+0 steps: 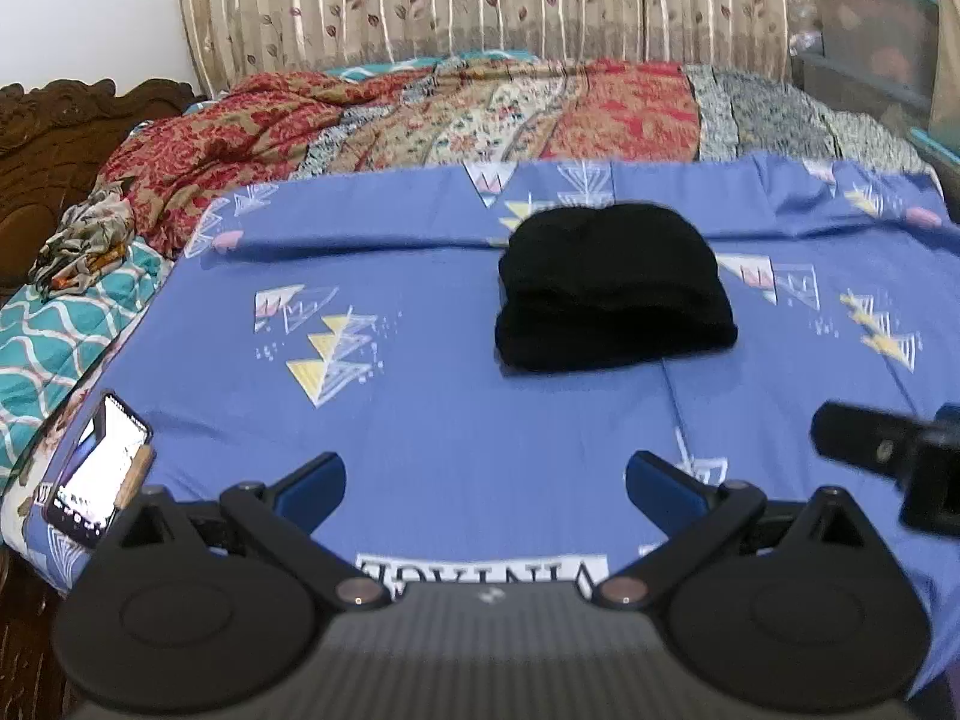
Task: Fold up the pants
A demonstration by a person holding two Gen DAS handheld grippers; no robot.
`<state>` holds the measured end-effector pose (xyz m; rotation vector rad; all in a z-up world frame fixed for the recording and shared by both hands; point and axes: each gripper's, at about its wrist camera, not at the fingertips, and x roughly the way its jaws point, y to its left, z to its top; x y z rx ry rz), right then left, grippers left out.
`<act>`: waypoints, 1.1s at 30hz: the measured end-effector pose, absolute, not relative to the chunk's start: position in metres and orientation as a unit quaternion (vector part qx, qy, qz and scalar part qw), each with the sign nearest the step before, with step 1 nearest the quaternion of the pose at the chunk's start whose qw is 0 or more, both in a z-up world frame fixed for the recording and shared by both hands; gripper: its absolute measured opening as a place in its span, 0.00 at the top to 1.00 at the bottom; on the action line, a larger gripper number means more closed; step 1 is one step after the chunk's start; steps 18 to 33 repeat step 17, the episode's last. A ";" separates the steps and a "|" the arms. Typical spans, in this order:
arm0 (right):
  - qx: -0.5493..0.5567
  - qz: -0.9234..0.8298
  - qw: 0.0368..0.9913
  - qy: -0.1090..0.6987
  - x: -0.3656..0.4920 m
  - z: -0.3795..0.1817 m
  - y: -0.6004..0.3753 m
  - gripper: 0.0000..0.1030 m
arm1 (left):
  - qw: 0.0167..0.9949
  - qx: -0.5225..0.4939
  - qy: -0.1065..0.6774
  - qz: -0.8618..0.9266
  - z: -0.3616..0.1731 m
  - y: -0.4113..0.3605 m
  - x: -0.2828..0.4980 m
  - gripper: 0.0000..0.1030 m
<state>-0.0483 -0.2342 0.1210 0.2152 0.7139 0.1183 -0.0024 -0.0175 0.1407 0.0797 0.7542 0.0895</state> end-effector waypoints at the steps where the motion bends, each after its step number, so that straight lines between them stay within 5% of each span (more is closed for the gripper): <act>1: 0.106 0.059 0.930 0.348 -0.047 0.121 -0.233 0.00 | 0.929 0.036 0.366 0.045 0.143 -0.016 -0.001 0.00; 33: 0.110 0.052 0.928 0.353 -0.040 0.115 -0.226 0.00 | 0.929 0.023 0.368 0.029 0.138 -0.006 0.011 0.00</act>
